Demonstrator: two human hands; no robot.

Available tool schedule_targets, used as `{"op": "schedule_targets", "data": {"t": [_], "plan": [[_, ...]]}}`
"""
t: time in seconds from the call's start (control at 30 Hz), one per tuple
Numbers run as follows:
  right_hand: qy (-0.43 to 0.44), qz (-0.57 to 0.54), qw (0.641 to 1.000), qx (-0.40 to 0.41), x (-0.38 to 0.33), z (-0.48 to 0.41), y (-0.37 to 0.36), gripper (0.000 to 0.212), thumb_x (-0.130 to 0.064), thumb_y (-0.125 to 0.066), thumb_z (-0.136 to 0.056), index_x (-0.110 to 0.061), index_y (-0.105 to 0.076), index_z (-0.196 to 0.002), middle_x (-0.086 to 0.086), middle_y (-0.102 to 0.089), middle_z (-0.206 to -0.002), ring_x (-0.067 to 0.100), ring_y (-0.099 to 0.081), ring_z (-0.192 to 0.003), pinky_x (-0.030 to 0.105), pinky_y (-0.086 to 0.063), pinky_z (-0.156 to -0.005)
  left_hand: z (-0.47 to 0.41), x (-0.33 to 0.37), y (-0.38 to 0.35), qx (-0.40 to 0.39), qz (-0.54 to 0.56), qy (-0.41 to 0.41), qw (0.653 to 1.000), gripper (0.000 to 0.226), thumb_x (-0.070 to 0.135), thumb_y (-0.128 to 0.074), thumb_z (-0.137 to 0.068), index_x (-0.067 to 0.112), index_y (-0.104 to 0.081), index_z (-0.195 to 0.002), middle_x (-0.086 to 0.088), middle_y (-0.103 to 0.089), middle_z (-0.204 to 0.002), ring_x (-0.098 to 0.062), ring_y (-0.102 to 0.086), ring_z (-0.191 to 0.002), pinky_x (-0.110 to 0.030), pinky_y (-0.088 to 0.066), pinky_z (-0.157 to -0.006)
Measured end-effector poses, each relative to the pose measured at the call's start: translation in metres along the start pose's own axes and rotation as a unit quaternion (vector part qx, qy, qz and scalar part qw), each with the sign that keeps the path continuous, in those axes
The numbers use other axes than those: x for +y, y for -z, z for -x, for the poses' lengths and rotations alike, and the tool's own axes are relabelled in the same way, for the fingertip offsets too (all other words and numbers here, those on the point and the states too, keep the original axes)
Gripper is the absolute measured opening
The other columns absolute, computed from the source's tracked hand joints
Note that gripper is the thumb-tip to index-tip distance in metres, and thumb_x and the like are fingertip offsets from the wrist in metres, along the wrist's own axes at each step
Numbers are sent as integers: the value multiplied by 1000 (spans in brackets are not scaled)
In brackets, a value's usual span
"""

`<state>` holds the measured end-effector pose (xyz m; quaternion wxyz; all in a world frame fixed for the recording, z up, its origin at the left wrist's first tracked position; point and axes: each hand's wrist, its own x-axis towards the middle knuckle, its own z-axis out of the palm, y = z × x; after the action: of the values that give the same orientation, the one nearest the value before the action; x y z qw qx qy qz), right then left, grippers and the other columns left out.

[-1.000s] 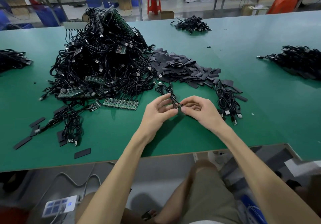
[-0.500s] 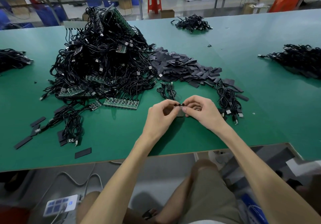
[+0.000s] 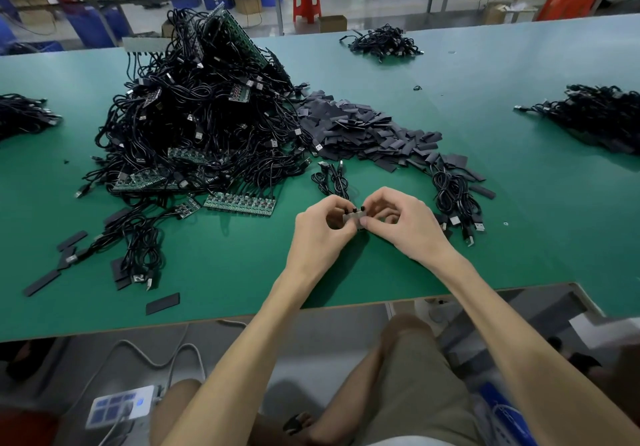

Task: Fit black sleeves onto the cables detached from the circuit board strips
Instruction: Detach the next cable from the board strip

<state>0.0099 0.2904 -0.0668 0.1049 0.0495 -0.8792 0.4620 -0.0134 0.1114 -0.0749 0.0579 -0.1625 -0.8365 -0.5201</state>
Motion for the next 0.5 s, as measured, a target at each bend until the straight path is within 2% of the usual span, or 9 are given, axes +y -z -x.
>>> {"op": "schedule_targets", "data": {"t": [0.1, 0.2, 0.27, 0.4, 0.5], "plan": [[10, -6, 1000, -9, -2, 0, 0, 14, -20, -79, -87, -25, -67, -89, -11, -71, -83, 7, -67, -81, 27, -50, -69, 1, 0, 1, 2, -3, 4, 1000, 8, 27, -79, -85, 29, -72, -87, 17, -70, -74, -1, -66, -71, -11, -45, -61], [7, -9, 1000, 5, -2, 1, -2, 13, -19, -80, -87, -21, -67, -89, -13, -68, -77, 1, -61, -70, 17, -44, -66, 1, 1, 2, 8, -10, 4, 1000, 7, 27, -79, -84, 28, -72, -87, 19, -70, -73, 0, -66, -71, -11, -46, -62], [7, 0, 1000, 14, -1, 1, -4, 13, -20, -80, -87, -21, -66, -89, -15, -66, -74, -1, -59, -64, 14, -43, -64, 1, 2, 1, 8, -18, -1, 1000, 7, 26, -78, -84, 27, -72, -86, 18, -70, -71, -1, -66, -71, -16, -49, -65], [15, 10, 1000, 14, -2, 2, -5, 13, -20, -78, -88, -21, -65, -90, -14, -68, -79, 0, -60, -66, 19, -48, -66, 2, 2, 2, 8, -30, 4, 1000, 7, 27, -77, -84, 26, -70, -86, 11, -72, -73, -5, -67, -74, -31, -55, -72], [16, -8, 1000, 12, -2, 2, -6, 15, -16, -79, -87, -22, -65, -87, -13, -70, -78, -3, -62, -66, 12, -45, -62, 1, 1, 3, 3, -30, 13, 999, 8, 27, -77, -84, 25, -69, -85, 9, -72, -72, -8, -67, -72, -33, -55, -70]]}}
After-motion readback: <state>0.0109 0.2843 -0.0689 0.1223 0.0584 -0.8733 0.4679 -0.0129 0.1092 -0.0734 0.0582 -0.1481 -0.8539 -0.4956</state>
